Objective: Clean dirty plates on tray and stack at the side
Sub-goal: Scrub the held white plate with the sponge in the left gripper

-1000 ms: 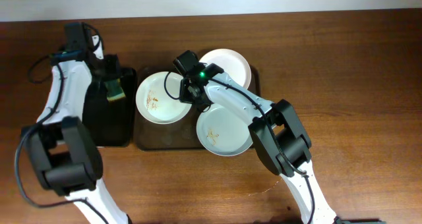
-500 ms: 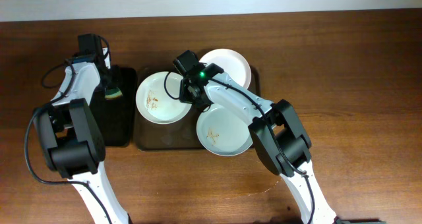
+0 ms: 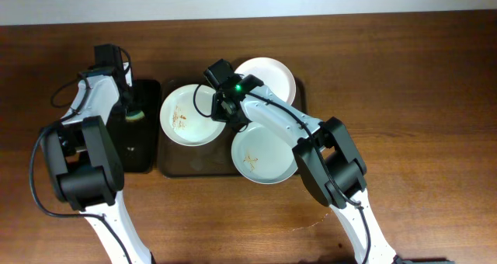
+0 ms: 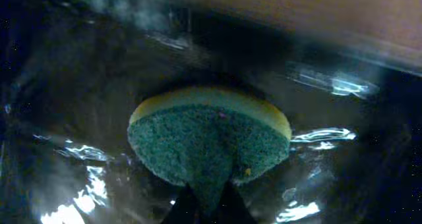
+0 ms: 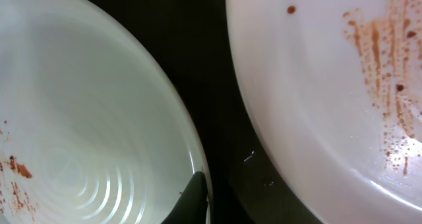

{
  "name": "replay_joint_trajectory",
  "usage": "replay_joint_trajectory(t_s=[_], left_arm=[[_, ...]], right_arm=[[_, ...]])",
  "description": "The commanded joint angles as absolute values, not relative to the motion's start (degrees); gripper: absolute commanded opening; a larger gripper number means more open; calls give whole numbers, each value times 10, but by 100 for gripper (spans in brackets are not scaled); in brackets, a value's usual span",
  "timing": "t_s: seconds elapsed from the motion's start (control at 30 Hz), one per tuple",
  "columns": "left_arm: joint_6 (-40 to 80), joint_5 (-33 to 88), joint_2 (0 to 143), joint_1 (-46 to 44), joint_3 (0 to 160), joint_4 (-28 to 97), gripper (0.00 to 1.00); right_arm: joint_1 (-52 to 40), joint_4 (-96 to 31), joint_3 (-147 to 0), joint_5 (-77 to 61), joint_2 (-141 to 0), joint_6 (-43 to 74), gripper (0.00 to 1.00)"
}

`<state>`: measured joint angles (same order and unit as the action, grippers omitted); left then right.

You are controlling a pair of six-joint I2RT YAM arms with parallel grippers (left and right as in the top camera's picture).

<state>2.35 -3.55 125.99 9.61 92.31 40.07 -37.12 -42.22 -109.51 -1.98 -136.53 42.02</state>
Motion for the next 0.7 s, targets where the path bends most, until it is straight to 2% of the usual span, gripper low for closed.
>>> replay_joint_trajectory(t_s=[0.0,0.07,0.1,0.27,0.47,0.67], left_arm=[[19,-22,1199,95,953,462,1],[19,9,1144,95,966,503,1],[18,65,1098,95,966,532,1],[6,155,1084,85,963,567,1],[-9,141,1095,11,921,490,1],[-3,41,1193,-50,907,442,1]], right_arm=[[-377,-426,-1086,-17,-1391,425,6],[-368,-427,-1087,-41,-1391,424,7],[-347,-429,-1087,-114,-1391,402,4],[-302,-448,-1087,-212,-1391,358,4],[-301,-462,-1087,-215,-1391,343,4],[-301,-463,-1087,-205,-1391,343,4]])
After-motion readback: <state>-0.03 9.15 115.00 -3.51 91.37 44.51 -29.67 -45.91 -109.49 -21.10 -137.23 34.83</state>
